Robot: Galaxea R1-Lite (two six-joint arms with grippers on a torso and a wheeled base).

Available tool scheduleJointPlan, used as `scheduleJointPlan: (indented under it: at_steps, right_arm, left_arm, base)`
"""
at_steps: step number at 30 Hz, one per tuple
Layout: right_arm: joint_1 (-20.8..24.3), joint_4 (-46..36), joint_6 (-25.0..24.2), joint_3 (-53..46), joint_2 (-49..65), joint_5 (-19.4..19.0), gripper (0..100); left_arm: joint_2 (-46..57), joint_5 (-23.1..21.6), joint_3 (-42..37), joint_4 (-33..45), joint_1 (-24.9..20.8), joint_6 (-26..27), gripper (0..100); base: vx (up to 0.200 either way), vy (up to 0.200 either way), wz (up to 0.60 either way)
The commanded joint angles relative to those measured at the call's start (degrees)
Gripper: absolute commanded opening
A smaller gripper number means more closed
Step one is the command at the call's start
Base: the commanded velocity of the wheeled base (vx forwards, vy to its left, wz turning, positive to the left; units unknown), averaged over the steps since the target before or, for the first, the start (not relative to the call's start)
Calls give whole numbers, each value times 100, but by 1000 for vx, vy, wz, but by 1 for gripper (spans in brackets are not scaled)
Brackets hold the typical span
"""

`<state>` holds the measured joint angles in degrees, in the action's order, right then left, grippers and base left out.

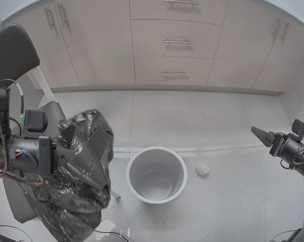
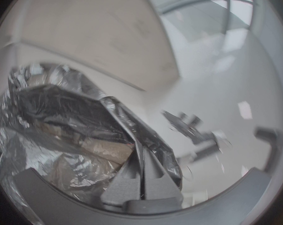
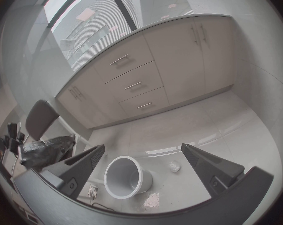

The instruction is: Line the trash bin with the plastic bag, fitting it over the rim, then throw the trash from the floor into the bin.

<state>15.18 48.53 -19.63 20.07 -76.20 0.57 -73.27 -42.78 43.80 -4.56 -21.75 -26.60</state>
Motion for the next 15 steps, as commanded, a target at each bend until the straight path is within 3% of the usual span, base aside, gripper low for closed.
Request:
scheduleJointPlan:
  at_steps: [1, 2, 5, 10, 12, 15]
  right_arm:
    - [293, 139, 688, -504, 185, -681, 100]
    - [293, 139, 688, -504, 185, -681, 100]
    - [741, 157, 864, -284, -378, -681, 100]
    - [1198, 157, 873, 375, -1090, -629, 100]
    - [1330, 157, 873, 533, -1292, -593, 100]
    - [1514, 157, 873, 639, -1468, -585, 100]
  left_arm:
    - [1473, -1189, -320, 421, -1613, 1561, 0]
    - [1473, -1189, -320, 421, -1613, 1561, 0]
    - [1482, -1172, -337, 1308, -2167, 2484, 0]
    - [1060, -820, -328, 1994, -2519, 3750, 0]
    - [867, -328, -328, 2003, -2606, 3899, 0]
    - [603, -126, -205, 2003, -2721, 4049, 0]
  base:
    - [0, 0, 0]
    - [0, 0, 0]
    - [0, 0, 0]
    - [0, 0, 0]
    - [0, 0, 0]
    - [0, 0, 0]
